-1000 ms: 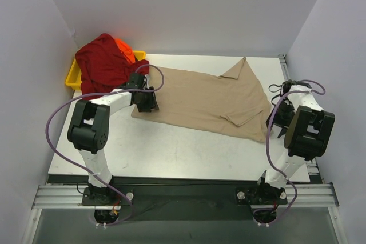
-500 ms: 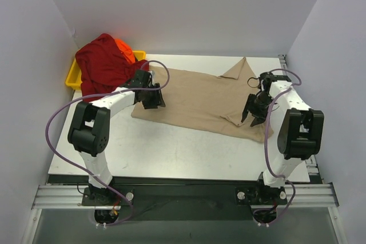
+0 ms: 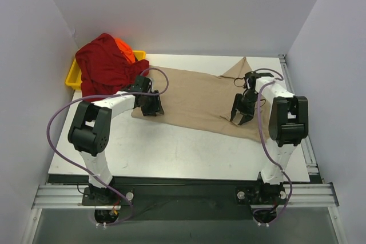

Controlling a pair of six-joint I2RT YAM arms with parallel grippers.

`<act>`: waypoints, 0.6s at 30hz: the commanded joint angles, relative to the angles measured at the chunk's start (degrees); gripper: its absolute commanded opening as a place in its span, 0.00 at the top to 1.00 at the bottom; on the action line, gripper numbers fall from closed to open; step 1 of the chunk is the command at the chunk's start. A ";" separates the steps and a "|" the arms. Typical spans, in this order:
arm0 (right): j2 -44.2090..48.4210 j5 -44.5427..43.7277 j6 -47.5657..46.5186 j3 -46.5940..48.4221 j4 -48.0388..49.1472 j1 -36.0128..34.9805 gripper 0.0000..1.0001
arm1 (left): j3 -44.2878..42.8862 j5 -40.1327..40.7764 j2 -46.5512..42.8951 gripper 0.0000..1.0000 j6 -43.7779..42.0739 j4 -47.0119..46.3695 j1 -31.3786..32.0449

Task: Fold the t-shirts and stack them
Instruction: Fold the flattened tshirt in 1/3 of the way

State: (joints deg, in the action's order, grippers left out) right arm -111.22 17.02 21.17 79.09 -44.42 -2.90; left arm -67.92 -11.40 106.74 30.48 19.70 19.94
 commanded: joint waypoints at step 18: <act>-3.04 -4.45 -1.48 1.15 -2.25 -2.02 0.69 | 0.68 -0.11 -0.92 0.45 0.28 -1.69 -0.08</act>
State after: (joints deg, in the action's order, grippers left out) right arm -114.32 13.54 20.51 79.11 -44.29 -4.32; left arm -66.94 -11.38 106.72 30.96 19.42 19.94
